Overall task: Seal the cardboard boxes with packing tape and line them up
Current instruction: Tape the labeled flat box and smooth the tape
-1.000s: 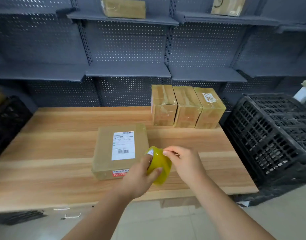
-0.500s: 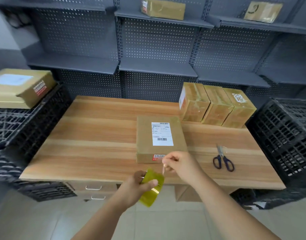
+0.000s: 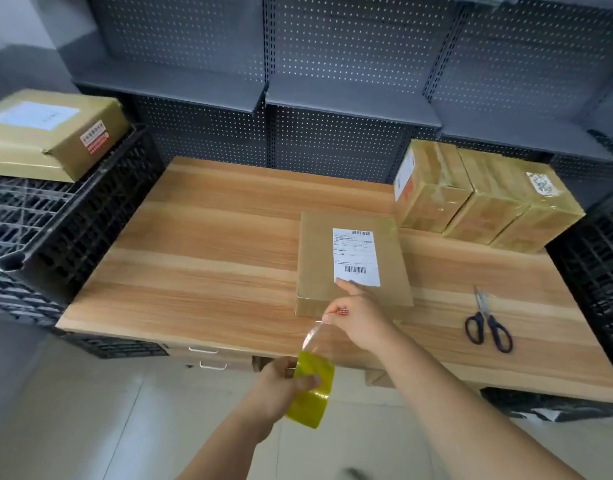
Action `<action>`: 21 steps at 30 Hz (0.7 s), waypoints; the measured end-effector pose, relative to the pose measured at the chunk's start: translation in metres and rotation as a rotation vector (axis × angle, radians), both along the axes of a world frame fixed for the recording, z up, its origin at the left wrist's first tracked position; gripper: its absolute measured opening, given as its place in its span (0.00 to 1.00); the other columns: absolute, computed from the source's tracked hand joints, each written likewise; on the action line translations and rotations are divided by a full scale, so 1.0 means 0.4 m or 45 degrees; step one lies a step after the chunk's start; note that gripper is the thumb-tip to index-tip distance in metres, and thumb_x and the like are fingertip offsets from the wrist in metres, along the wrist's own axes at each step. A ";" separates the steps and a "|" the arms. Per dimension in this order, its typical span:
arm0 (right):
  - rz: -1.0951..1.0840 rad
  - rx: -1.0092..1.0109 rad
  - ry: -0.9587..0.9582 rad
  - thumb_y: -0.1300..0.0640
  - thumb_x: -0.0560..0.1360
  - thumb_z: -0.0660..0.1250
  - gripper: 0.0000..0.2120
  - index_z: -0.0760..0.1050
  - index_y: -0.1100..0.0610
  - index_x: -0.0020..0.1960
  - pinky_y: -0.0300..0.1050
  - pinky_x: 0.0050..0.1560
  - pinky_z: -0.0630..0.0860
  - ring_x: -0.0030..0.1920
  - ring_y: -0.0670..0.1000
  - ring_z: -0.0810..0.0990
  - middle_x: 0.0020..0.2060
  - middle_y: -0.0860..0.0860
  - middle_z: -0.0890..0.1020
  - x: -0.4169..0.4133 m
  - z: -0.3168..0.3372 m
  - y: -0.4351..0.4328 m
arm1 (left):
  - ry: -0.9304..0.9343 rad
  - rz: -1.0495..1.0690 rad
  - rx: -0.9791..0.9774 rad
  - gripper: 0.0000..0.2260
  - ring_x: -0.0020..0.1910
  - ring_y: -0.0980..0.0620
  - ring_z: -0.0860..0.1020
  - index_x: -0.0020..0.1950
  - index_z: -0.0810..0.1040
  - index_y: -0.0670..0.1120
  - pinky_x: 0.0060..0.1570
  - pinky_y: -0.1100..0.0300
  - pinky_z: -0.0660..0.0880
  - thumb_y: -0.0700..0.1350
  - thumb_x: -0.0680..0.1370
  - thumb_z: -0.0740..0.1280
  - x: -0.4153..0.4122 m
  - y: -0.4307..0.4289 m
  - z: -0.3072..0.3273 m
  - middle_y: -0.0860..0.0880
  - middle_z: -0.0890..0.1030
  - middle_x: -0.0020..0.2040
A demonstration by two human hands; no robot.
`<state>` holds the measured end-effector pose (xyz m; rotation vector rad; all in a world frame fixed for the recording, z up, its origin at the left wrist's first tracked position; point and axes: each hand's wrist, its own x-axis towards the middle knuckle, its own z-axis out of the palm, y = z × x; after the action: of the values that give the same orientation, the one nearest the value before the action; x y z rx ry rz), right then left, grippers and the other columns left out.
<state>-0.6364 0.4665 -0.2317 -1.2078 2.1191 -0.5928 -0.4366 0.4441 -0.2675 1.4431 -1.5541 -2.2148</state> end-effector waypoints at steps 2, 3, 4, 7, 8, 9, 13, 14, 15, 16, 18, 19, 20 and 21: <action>0.157 0.099 0.092 0.51 0.74 0.72 0.09 0.78 0.41 0.37 0.49 0.77 0.44 0.79 0.47 0.44 0.79 0.47 0.55 -0.023 -0.019 -0.030 | -0.010 0.041 0.016 0.21 0.48 0.45 0.83 0.52 0.81 0.45 0.47 0.53 0.80 0.49 0.62 0.77 -0.010 0.000 -0.018 0.45 0.85 0.48; 0.210 0.144 0.109 0.50 0.74 0.72 0.09 0.78 0.40 0.37 0.52 0.78 0.41 0.79 0.48 0.42 0.79 0.47 0.53 -0.030 -0.032 -0.044 | -0.009 0.065 0.032 0.19 0.48 0.45 0.83 0.52 0.81 0.45 0.45 0.54 0.80 0.48 0.64 0.77 -0.014 0.004 -0.027 0.44 0.85 0.49; 0.239 0.182 0.113 0.50 0.74 0.72 0.10 0.77 0.39 0.36 0.55 0.77 0.41 0.79 0.50 0.41 0.79 0.47 0.52 -0.033 -0.045 -0.055 | -0.005 0.090 0.055 0.18 0.48 0.45 0.83 0.53 0.80 0.45 0.43 0.55 0.80 0.47 0.65 0.77 -0.018 0.012 -0.033 0.44 0.84 0.49; 0.261 0.245 0.165 0.48 0.73 0.72 0.12 0.76 0.37 0.32 0.62 0.76 0.43 0.79 0.53 0.41 0.79 0.46 0.51 -0.029 -0.093 -0.065 | -0.005 0.133 0.104 0.24 0.44 0.48 0.84 0.56 0.80 0.44 0.37 0.60 0.78 0.49 0.62 0.75 -0.022 0.038 -0.059 0.44 0.85 0.49; 0.244 0.256 0.188 0.47 0.73 0.72 0.13 0.77 0.36 0.31 0.63 0.76 0.45 0.79 0.54 0.42 0.80 0.45 0.50 -0.025 -0.104 -0.058 | -0.010 0.140 0.111 0.24 0.43 0.49 0.83 0.56 0.79 0.43 0.35 0.61 0.77 0.49 0.62 0.75 -0.019 0.049 -0.064 0.44 0.84 0.49; 0.216 0.262 0.190 0.46 0.72 0.73 0.14 0.77 0.34 0.30 0.65 0.75 0.47 0.79 0.54 0.42 0.80 0.44 0.50 -0.023 -0.112 -0.044 | -0.018 0.134 0.110 0.24 0.42 0.50 0.83 0.56 0.79 0.43 0.34 0.62 0.76 0.50 0.62 0.74 -0.016 0.058 -0.072 0.44 0.84 0.49; 0.162 0.271 0.151 0.48 0.74 0.71 0.10 0.79 0.39 0.34 0.60 0.77 0.43 0.79 0.51 0.43 0.79 0.44 0.52 -0.018 -0.089 0.048 | -0.023 0.036 0.097 0.24 0.42 0.51 0.83 0.55 0.78 0.44 0.34 0.63 0.76 0.49 0.61 0.74 -0.005 0.099 -0.081 0.45 0.84 0.49; 0.166 0.258 0.150 0.49 0.75 0.70 0.08 0.81 0.42 0.38 0.54 0.77 0.39 0.79 0.49 0.44 0.79 0.44 0.53 -0.019 -0.081 0.073 | -0.023 0.007 0.094 0.24 0.43 0.51 0.83 0.55 0.78 0.44 0.35 0.63 0.76 0.49 0.61 0.74 -0.004 0.111 -0.080 0.46 0.84 0.49; 0.164 0.237 0.145 0.51 0.76 0.70 0.06 0.83 0.45 0.41 0.49 0.77 0.38 0.79 0.48 0.44 0.79 0.44 0.54 -0.022 -0.078 0.096 | -0.025 -0.020 0.091 0.24 0.43 0.51 0.83 0.56 0.78 0.45 0.36 0.63 0.76 0.49 0.61 0.74 -0.004 0.122 -0.082 0.47 0.84 0.49; 0.154 0.215 0.138 0.51 0.76 0.70 0.06 0.84 0.47 0.42 0.46 0.77 0.39 0.79 0.46 0.45 0.78 0.44 0.55 -0.024 -0.073 0.117 | -0.032 -0.037 0.089 0.24 0.44 0.51 0.83 0.56 0.78 0.45 0.37 0.63 0.76 0.50 0.61 0.74 -0.004 0.132 -0.082 0.47 0.84 0.49; 0.134 0.151 0.104 0.52 0.75 0.71 0.06 0.84 0.47 0.41 0.43 0.76 0.44 0.79 0.44 0.46 0.78 0.42 0.57 -0.021 -0.060 0.141 | -0.016 -0.060 0.082 0.23 0.46 0.49 0.83 0.56 0.78 0.45 0.40 0.61 0.77 0.49 0.62 0.74 -0.007 0.146 -0.084 0.47 0.84 0.49; 0.127 0.106 0.083 0.53 0.75 0.71 0.06 0.84 0.47 0.40 0.43 0.76 0.47 0.78 0.44 0.48 0.77 0.41 0.59 -0.014 -0.050 0.142 | -0.001 -0.059 0.080 0.22 0.46 0.49 0.83 0.57 0.78 0.45 0.41 0.60 0.78 0.48 0.64 0.75 -0.006 0.151 -0.083 0.46 0.84 0.49; 0.115 0.060 0.052 0.53 0.74 0.72 0.06 0.84 0.47 0.40 0.45 0.76 0.51 0.78 0.44 0.52 0.76 0.40 0.62 -0.005 -0.037 0.138 | 0.012 -0.046 0.074 0.20 0.47 0.48 0.83 0.57 0.78 0.44 0.42 0.60 0.78 0.46 0.68 0.76 -0.005 0.153 -0.081 0.46 0.85 0.50; 0.090 0.019 0.010 0.53 0.74 0.72 0.05 0.84 0.47 0.39 0.47 0.75 0.57 0.75 0.44 0.60 0.72 0.39 0.68 0.006 -0.020 0.131 | 0.019 -0.027 0.061 0.17 0.47 0.49 0.83 0.58 0.78 0.44 0.42 0.61 0.77 0.44 0.72 0.75 -0.003 0.150 -0.077 0.46 0.85 0.50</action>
<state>-0.6341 0.5190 -0.2396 -1.2728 2.0743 -0.5406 -0.4376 0.5041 -0.2983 1.4252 -1.5294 -2.2848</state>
